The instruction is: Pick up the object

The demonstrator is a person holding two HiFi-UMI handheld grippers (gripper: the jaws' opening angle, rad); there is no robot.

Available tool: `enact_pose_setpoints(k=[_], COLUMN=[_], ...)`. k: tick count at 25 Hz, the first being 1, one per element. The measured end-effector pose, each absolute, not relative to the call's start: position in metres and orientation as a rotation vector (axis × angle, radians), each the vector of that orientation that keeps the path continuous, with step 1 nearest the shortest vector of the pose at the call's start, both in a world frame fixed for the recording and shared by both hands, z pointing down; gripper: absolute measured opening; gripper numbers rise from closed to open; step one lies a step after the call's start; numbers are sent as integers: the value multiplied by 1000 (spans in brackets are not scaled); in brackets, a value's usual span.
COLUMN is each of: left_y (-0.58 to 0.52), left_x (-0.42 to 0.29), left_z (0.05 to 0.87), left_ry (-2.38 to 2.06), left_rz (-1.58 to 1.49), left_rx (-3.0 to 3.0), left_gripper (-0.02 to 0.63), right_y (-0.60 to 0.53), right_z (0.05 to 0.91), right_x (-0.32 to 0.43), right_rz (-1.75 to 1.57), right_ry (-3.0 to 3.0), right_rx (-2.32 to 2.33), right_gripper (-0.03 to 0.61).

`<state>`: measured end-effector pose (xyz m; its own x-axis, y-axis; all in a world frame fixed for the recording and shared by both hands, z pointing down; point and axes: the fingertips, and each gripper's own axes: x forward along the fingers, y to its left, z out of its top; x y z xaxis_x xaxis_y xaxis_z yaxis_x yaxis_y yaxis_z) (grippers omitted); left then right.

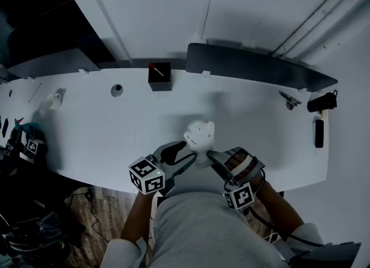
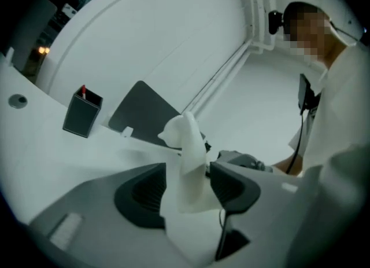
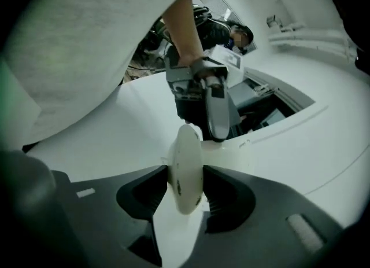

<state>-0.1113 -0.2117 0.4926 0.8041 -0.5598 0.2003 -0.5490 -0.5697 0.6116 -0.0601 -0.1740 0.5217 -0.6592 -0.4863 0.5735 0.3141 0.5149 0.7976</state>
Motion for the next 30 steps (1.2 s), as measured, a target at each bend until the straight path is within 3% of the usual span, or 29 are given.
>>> enact_pose_setpoints(k=[5, 6, 7, 8, 15, 17, 21, 26, 30], left_y=[-210, -211, -213, -214, -223, -229, -230, -216, -210], left_x=[-86, -84, -84, -86, -117, -141, -174, -170, -160], left_z=[468, 466, 466, 467, 477, 482, 479, 472, 472], left_ry=[-637, -648, -671, -698, -961, -1122, -1359, -1502, -1521], left_rz=[-128, -125, -122, -122, -87, -9, 130, 221, 214], left_rx=[2342, 2354, 2362, 2360, 2318, 2314, 2345, 2440, 2443], left_gripper=[256, 250, 190, 176, 169, 169, 167, 167, 167], right_y=[-150, -147, -146, -147, -155, -165, -199, -233, -239], right_z=[504, 504, 506, 508, 502, 500, 485, 478, 488], right_x=[-74, -77, -79, -80, -83, -75, -69, -72, -80], right_rz=[-1391, -1401, -1397, -1385, -1343, -1229, -870, -235, 18], right_ry=[-1985, -1990, -1991, -1989, -2037, -2087, -2234, -2389, -2390], right_rx=[40, 22, 5, -7, 59, 143, 420, 793, 928], right_gripper=[196, 196, 198, 198, 198, 165, 2, 2, 2])
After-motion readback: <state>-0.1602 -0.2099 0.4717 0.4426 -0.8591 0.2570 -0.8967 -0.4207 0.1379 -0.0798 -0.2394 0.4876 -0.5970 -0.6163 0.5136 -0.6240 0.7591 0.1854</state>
